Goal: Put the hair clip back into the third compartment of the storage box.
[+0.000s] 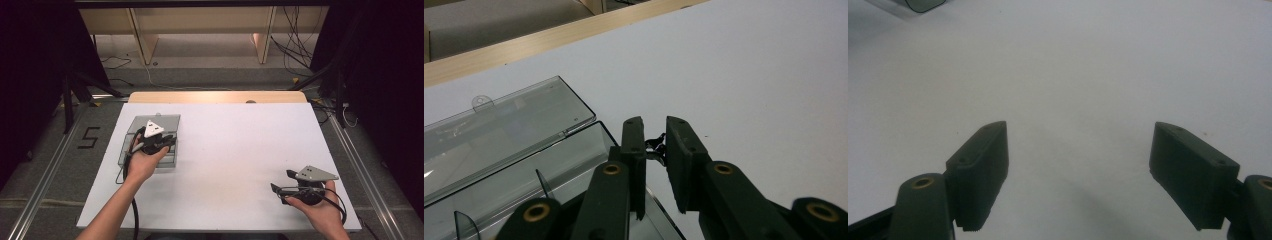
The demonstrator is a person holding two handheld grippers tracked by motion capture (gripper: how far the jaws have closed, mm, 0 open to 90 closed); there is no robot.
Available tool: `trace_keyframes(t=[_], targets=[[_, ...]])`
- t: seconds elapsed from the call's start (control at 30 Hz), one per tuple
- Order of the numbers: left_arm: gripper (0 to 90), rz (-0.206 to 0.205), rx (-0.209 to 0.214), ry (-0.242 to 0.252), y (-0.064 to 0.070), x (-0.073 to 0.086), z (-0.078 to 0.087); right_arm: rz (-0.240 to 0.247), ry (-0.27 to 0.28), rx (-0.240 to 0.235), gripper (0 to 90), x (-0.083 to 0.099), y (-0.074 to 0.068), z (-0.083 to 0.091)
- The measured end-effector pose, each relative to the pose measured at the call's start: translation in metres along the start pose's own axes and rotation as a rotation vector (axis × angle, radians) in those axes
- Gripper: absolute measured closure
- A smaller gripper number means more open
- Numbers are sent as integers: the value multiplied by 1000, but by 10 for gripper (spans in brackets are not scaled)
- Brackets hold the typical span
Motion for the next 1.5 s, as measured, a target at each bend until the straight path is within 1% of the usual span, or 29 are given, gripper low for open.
trace_keyframes(t=[0.43, 0.8, 1.03, 1.5], targets=[[782, 11, -8, -7, -5, 2, 0, 0, 0, 0, 246, 0, 0, 0], [782, 12, -13, -8, -7, 3, -1, -1, 0, 1, 246, 0, 0, 0], [782, 6, -18, -11, -8, 4, -2, -1, 0, 0, 246, 0, 0, 0], [782, 14, -29, -18, -13, 6, -4, -1, -1, 1, 246, 0, 0, 0]])
Point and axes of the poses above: each handheld gripper's, and its own axes: z roughly backward along the jaws, x roughly out of its underside, y roughly to its right, the point moved 5 cm from there along -z, roughly forward along the jaws, and after that the axes turned 11 degrees about -z, right-handed, at the moved point
